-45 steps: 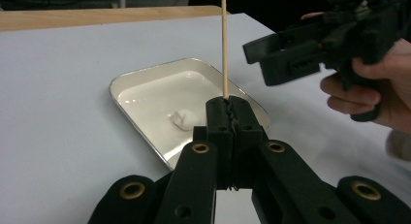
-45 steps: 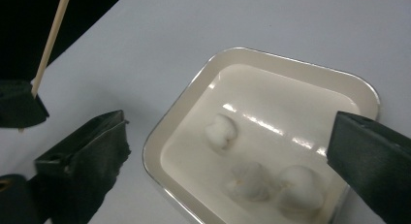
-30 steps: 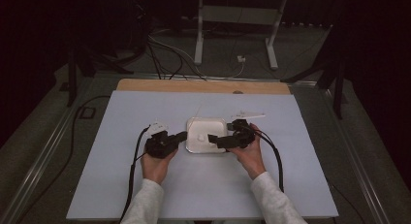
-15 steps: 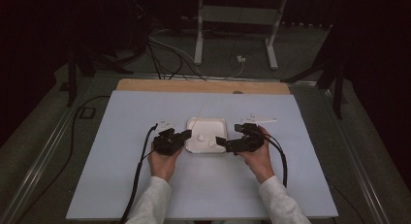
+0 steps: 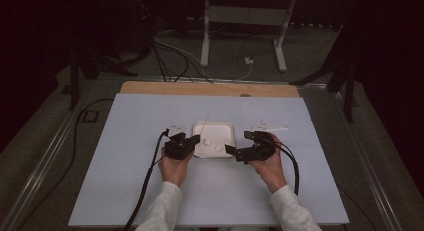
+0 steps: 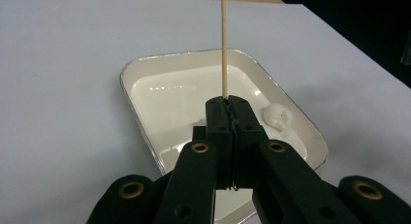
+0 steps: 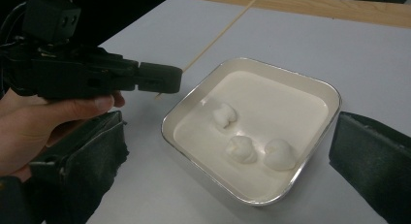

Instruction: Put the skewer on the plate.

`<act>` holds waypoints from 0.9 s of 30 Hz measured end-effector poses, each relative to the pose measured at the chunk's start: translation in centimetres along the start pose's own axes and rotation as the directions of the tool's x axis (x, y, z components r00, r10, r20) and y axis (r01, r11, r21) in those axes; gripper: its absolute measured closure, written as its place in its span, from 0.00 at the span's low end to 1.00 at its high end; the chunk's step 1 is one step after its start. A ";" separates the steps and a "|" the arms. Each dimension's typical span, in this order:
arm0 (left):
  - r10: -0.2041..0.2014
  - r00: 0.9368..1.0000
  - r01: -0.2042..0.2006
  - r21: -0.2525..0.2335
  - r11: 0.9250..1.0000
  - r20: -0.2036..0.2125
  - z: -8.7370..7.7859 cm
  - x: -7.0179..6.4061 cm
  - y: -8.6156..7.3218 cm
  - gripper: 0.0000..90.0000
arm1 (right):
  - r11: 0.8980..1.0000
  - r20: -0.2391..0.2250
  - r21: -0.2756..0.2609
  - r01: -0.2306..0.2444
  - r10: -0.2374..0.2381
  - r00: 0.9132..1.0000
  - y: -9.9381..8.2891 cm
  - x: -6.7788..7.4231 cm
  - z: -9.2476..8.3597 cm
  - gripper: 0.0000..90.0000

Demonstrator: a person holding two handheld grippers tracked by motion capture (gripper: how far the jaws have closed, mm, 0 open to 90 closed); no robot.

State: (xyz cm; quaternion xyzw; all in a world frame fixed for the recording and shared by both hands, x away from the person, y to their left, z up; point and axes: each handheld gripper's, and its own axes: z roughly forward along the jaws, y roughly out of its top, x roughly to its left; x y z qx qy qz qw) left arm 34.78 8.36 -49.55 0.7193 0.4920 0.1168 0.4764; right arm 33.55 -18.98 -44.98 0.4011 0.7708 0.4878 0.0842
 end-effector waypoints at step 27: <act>-0.051 0.995 0.054 0.030 0.998 -0.091 2.0 -0.6 -1.5 1.00 | 0.999 0.046 -0.039 0.021 -0.019 0.999 -1.6 -0.9 -3.2 0.00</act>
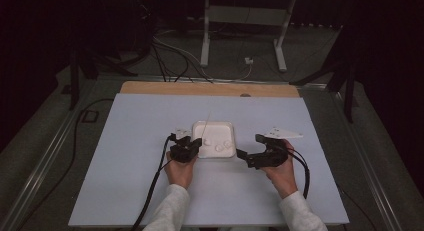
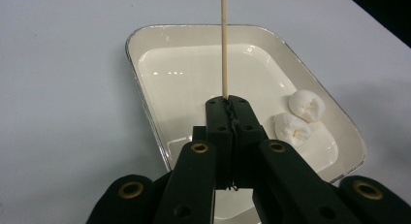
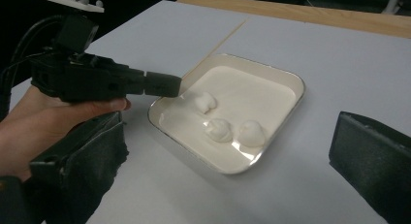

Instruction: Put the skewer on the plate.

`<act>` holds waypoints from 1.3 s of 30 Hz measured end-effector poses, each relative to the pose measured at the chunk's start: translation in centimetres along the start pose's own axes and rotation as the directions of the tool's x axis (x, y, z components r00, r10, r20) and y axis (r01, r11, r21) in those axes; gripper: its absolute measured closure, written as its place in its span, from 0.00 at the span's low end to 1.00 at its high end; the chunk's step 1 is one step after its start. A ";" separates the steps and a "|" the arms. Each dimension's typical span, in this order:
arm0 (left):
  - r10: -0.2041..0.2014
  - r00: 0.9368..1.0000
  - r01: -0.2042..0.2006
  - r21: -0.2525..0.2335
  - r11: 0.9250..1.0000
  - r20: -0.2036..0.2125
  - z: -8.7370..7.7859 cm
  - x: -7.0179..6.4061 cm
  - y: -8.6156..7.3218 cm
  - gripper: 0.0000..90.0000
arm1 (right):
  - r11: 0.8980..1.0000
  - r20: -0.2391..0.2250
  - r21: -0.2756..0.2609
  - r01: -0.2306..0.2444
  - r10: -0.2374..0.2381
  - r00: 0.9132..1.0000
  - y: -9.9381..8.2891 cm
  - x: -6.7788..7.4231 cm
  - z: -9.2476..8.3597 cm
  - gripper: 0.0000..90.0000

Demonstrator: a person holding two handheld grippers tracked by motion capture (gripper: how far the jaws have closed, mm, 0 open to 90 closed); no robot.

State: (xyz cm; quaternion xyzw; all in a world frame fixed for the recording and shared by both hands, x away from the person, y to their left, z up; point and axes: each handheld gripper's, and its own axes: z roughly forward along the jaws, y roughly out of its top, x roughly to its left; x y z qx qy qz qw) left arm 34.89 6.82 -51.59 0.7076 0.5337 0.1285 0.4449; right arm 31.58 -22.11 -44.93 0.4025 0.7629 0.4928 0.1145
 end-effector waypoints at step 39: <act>-0.020 0.998 0.024 -0.069 0.997 0.058 -1.2 -0.1 0.5 0.33 | 0.998 0.022 -0.053 -0.031 0.032 0.999 -2.4 -1.0 -4.4 0.00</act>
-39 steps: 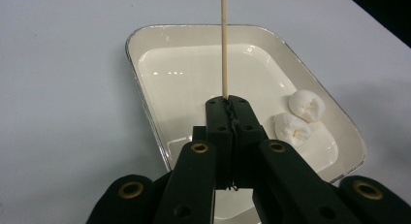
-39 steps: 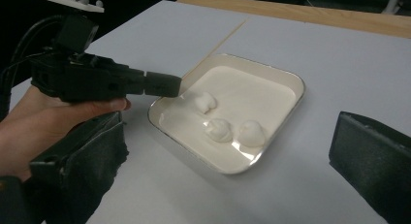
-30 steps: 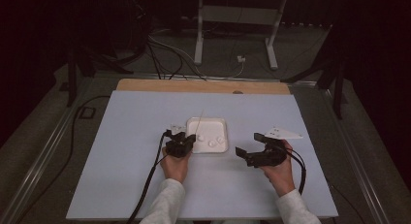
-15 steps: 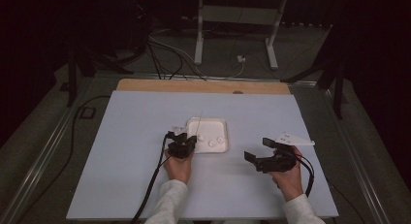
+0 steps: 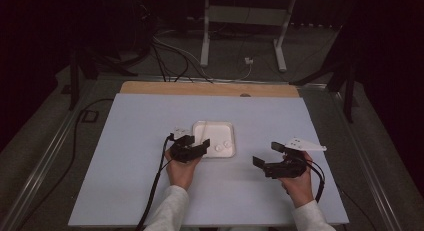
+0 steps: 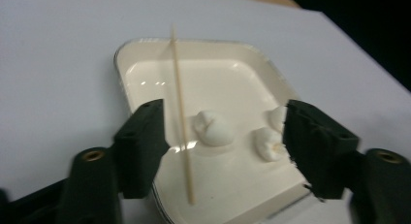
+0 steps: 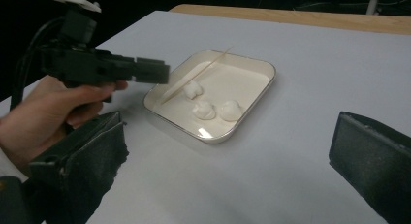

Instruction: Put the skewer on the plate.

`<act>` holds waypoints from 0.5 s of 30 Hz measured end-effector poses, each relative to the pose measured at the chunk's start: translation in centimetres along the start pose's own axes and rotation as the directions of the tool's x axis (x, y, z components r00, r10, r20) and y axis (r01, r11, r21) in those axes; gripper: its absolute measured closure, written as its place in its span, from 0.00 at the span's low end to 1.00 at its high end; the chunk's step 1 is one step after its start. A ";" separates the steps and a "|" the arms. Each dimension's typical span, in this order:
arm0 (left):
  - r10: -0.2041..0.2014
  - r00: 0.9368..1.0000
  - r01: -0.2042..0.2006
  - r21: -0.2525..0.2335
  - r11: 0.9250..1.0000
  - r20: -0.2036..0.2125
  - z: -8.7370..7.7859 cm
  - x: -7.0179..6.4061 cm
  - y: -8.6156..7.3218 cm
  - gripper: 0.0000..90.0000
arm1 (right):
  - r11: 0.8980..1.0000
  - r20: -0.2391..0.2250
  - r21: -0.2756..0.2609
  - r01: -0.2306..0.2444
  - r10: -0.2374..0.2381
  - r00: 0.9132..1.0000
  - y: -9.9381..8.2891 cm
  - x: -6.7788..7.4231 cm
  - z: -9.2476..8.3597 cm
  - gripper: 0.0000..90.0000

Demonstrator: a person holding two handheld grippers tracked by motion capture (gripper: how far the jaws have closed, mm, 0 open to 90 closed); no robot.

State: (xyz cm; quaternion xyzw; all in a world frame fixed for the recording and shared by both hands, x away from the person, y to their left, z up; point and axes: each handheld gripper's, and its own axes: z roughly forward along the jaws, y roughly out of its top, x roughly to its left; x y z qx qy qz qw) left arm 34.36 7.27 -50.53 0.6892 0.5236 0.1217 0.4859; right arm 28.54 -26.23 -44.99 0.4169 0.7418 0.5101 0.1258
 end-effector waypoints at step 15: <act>0.235 0.971 -0.232 -0.061 0.971 0.039 -8.4 1.3 0.8 0.02 | 0.998 0.022 -0.053 0.021 -0.020 1.000 -0.7 -0.4 -1.2 0.00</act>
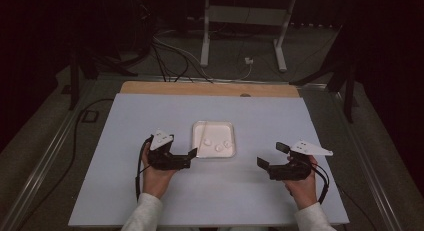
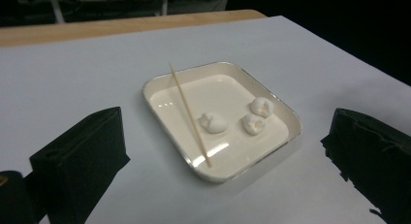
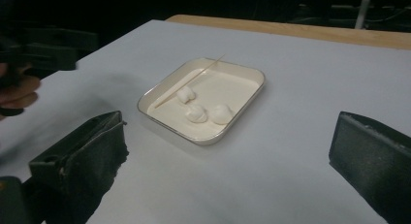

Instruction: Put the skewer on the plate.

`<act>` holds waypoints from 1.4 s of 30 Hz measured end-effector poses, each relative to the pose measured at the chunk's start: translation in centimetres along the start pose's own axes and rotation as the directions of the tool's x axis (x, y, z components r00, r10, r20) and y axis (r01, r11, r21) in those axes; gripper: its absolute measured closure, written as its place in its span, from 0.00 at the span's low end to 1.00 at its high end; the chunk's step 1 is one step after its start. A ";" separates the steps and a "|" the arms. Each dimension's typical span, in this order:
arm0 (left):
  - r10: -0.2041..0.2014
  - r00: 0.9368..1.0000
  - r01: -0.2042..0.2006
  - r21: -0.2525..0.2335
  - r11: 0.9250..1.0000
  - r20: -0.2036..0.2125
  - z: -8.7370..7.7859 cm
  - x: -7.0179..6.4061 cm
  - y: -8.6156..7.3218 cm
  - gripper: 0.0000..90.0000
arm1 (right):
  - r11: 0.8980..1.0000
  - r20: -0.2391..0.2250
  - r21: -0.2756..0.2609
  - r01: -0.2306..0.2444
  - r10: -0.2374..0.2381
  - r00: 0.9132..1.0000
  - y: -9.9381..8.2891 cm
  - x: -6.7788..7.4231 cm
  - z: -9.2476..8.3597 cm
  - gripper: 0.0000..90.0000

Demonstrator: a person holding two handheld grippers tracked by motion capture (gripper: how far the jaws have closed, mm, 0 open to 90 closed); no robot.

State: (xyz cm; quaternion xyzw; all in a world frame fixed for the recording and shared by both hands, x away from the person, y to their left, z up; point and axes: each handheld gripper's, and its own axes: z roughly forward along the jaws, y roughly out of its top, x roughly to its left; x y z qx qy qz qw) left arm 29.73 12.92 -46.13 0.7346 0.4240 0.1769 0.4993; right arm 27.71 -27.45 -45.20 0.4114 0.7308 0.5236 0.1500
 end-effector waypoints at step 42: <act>-0.011 0.990 -0.017 -0.191 0.982 -0.142 -10.0 5.4 -3.4 0.01 | 0.993 0.209 -0.117 -0.003 0.028 0.978 -3.6 -2.5 -3.9 0.00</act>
